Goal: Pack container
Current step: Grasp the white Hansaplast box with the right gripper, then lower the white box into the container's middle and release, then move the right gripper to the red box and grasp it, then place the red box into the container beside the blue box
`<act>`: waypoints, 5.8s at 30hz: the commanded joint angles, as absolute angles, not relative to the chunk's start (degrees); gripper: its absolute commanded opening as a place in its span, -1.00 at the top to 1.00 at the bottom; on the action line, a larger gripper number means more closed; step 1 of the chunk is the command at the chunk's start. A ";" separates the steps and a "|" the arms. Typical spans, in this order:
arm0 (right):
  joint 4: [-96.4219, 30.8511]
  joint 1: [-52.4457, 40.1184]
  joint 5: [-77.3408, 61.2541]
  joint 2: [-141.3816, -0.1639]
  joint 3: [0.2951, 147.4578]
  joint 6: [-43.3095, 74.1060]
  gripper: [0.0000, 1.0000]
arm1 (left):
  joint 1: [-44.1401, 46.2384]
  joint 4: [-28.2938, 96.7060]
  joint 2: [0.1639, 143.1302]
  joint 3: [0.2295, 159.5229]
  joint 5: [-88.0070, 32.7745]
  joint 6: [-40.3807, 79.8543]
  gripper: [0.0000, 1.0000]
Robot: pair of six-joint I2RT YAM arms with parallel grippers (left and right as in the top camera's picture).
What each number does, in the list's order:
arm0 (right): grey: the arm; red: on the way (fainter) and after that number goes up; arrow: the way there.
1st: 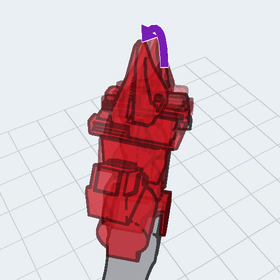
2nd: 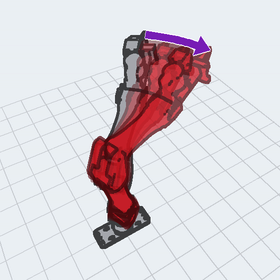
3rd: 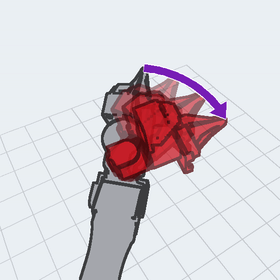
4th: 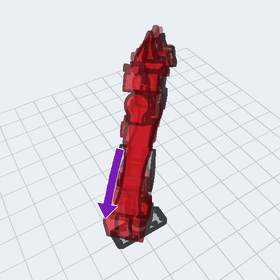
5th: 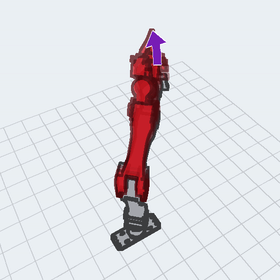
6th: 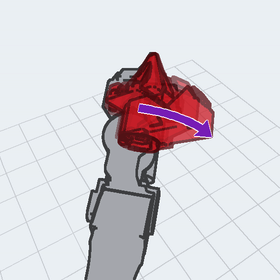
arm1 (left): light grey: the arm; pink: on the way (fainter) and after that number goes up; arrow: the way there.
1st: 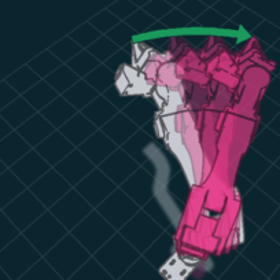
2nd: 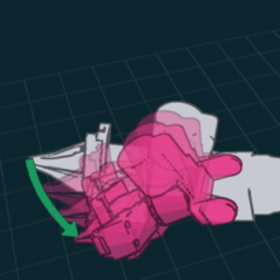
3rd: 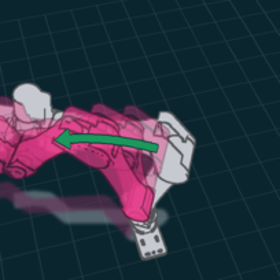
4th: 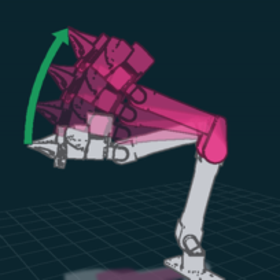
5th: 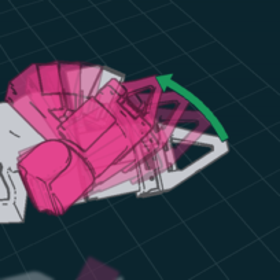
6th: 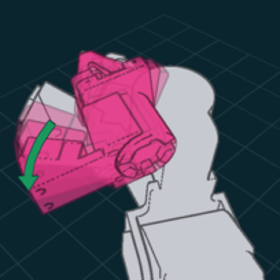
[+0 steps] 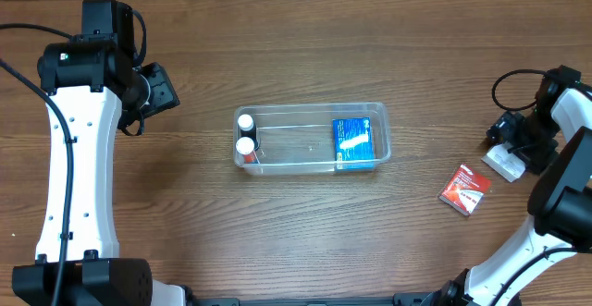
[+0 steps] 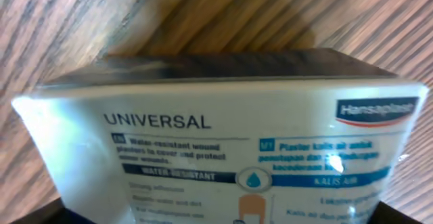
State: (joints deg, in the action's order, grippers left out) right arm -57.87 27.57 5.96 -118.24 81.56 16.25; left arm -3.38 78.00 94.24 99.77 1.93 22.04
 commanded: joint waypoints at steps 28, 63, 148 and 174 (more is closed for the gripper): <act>-58.22 -37.87 -3.29 -107.50 89.32 24.36 -0.62 | -3.36 77.76 92.97 100.97 1.69 20.93 -0.21; -81.01 12.21 4.71 -88.84 88.01 28.99 -1.00 | -3.36 77.45 92.97 100.97 1.91 19.84 -0.21; -68.64 11.33 0.03 -89.91 74.63 21.10 -0.38 | -3.36 77.76 92.97 100.97 1.65 19.88 -0.22; -66.30 -26.61 1.63 -105.91 84.16 20.18 -0.36 | -3.36 77.78 92.99 100.97 1.65 19.88 -0.22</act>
State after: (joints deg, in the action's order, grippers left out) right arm -67.18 -26.61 0.10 -106.04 86.87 19.51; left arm -3.38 77.84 94.21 99.81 1.93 20.78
